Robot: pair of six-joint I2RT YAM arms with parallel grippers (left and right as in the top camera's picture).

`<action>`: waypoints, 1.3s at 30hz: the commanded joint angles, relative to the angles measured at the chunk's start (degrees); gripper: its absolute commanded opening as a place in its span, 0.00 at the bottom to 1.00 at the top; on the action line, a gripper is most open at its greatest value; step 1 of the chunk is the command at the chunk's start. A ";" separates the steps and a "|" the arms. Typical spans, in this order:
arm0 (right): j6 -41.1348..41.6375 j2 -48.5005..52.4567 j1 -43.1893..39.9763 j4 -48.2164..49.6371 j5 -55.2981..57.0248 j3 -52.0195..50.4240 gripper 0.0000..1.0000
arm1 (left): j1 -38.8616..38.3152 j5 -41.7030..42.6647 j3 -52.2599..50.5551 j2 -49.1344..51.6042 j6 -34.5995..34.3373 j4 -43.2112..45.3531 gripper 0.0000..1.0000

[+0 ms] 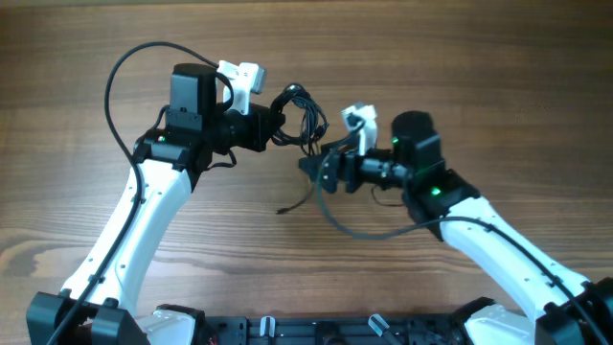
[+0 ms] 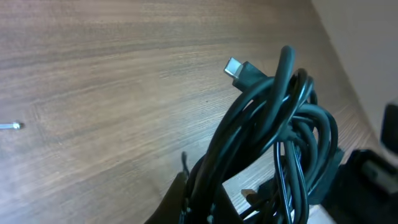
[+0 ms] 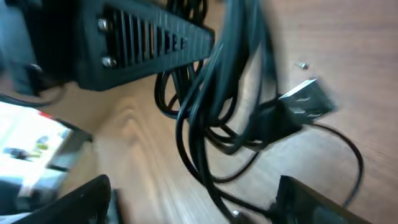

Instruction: Untangle cables

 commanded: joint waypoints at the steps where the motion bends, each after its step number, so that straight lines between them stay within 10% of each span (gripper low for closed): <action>1: -9.44 -0.35 5.57 1.62 26.10 0.70 0.85 | 0.04 0.15 0.50 0.28 -4.74 -0.15 0.04; 3: -11.80 0.09 8.02 1.84 29.11 0.70 0.78 | 0.04 1.03 0.50 0.28 -5.57 -0.07 0.04; 7: -4.00 1.22 8.90 1.92 24.59 0.70 0.04 | 0.07 0.61 0.50 0.28 -7.65 0.09 0.04; 17: 23.37 -1.49 1.33 14.38 -7.15 0.72 0.04 | -0.15 -13.81 0.50 0.28 -7.50 1.11 0.04; 30: 30.08 6.91 -0.83 17.55 8.66 0.70 0.05 | -8.13 -9.64 0.50 0.28 -7.19 4.44 0.04; 39: 33.07 7.69 -1.14 19.17 16.33 0.72 0.05 | -9.66 2.69 0.50 0.28 10.16 1.42 0.04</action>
